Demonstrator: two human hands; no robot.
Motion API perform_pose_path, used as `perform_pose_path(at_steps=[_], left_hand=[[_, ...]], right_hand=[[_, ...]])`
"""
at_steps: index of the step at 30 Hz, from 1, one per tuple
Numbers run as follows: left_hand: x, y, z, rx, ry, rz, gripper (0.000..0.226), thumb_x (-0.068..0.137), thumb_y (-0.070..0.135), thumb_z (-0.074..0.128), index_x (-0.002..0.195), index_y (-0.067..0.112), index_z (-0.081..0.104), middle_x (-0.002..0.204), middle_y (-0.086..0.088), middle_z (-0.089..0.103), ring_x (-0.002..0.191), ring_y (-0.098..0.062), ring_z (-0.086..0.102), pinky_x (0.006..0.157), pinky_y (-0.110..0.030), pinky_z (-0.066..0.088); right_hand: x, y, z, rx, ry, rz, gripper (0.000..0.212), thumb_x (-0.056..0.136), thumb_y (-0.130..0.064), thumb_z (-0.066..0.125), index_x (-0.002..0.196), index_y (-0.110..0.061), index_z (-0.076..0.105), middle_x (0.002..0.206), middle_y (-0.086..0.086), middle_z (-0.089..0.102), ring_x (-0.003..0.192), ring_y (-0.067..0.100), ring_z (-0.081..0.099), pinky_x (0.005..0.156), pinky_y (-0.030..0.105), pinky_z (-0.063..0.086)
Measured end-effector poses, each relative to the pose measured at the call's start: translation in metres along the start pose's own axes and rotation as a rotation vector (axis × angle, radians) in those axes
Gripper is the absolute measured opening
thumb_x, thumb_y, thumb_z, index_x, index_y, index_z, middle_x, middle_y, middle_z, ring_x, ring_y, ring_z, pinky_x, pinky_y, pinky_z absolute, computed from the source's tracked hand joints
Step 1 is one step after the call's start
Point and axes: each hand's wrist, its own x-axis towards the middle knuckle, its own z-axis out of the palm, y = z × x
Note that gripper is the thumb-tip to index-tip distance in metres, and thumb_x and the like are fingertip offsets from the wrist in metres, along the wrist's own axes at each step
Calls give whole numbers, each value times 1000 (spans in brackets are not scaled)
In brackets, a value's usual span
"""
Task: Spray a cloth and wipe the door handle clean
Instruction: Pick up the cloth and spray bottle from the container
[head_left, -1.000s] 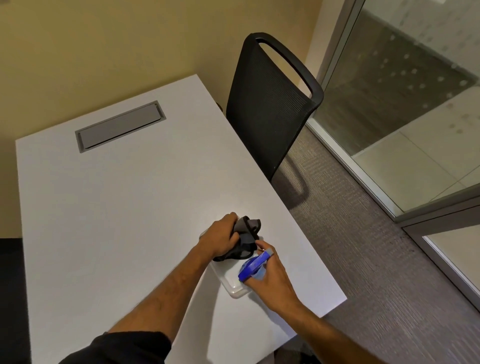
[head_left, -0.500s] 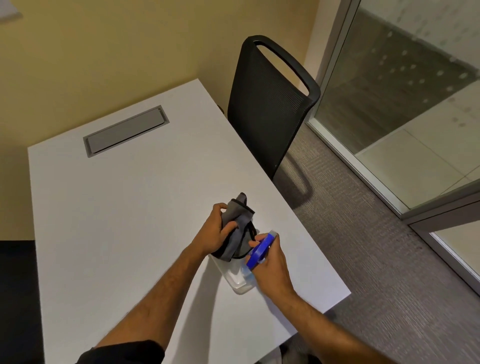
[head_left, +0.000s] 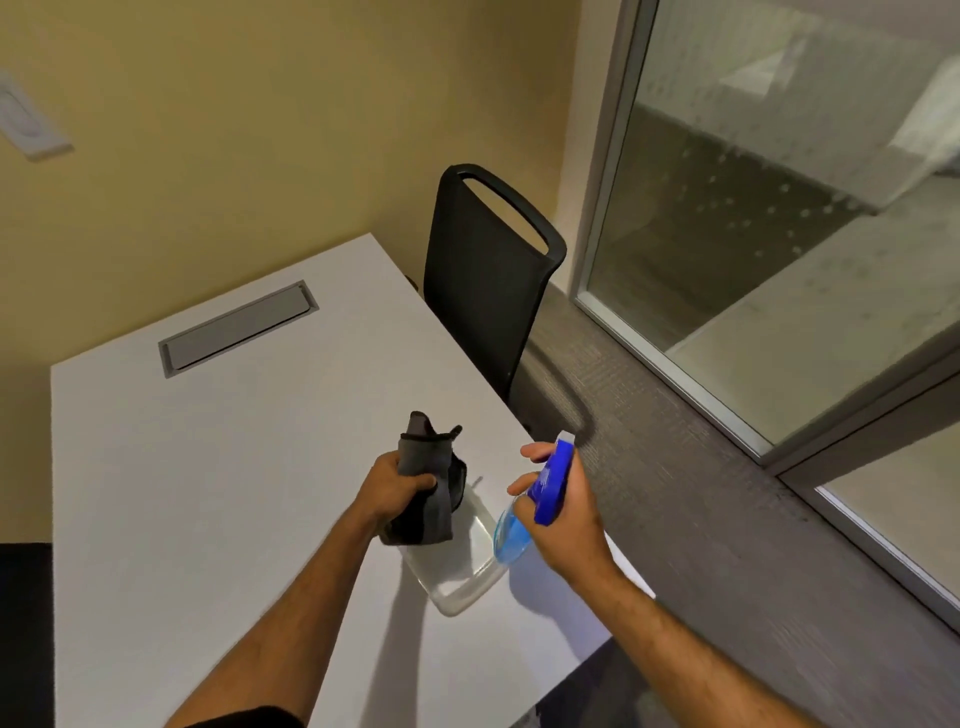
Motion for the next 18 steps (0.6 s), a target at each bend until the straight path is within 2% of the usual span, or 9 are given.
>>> perform_pose_path(at_steps=[2, 4, 6, 8, 11, 13, 16, 18], left_hand=[[-10, 13, 6, 6, -18, 62, 28, 87, 14, 73, 115, 18, 69, 108, -5, 75, 102, -25, 70, 94, -44, 57], [-19, 32, 15, 30, -23, 148, 34, 93, 15, 66, 127, 22, 63, 118, -4, 71, 110, -24, 67, 99, -43, 54], [-29, 53, 27, 25, -6, 214, 36, 98, 16, 61, 134, 21, 59, 124, -6, 68, 114, -24, 64, 104, -44, 51], [-37, 73, 42, -32, 18, 235, 36, 100, 14, 58, 136, 20, 58, 127, -7, 67, 117, -25, 63, 106, -46, 50], [-47, 103, 71, -156, 25, 238, 39, 100, 16, 60, 139, 19, 57, 129, -6, 67, 119, -24, 63, 106, -45, 50], [-55, 125, 101, -265, 14, 242, 39, 101, 17, 61, 139, 17, 57, 126, -5, 69, 116, -23, 65, 101, -42, 54], [-71, 154, 156, -458, -34, 190, 32, 102, 21, 61, 132, 13, 59, 118, -13, 72, 108, -31, 69, 77, -35, 59], [-82, 168, 199, -556, -76, 147, 38, 100, 26, 62, 134, 10, 59, 123, -18, 71, 111, -36, 68, 75, -37, 60]], right_hand=[[-6, -12, -18, -8, 37, -58, 52, 77, -12, 70, 126, -15, 52, 108, -1, 65, 89, 26, 68, 74, 26, 60], [-11, -24, -38, -44, 92, -113, 46, 77, -17, 66, 122, -18, 54, 106, -5, 65, 84, 26, 66, 72, 27, 60], [-13, -33, -61, -61, 129, -151, 35, 80, -22, 65, 113, -23, 57, 95, -11, 65, 78, 23, 65, 70, 30, 61], [-16, -41, -84, -62, 157, -148, 28, 82, -36, 67, 107, -28, 59, 93, -9, 67, 76, 20, 67, 69, 35, 62], [-23, -53, -122, -27, 188, -147, 20, 85, -42, 67, 102, -32, 62, 91, -2, 70, 71, 17, 66, 67, 38, 60], [-31, -64, -151, -15, 205, -172, 21, 83, -45, 66, 98, -30, 62, 87, 9, 70, 61, 18, 61, 61, 40, 56], [-50, -79, -202, 11, 209, -186, 23, 81, -45, 65, 93, -26, 62, 84, 25, 66, 51, 21, 52, 54, 42, 49], [-65, -84, -238, 14, 213, -180, 20, 81, -44, 64, 89, -26, 62, 84, 30, 64, 49, 23, 50, 50, 37, 47]])
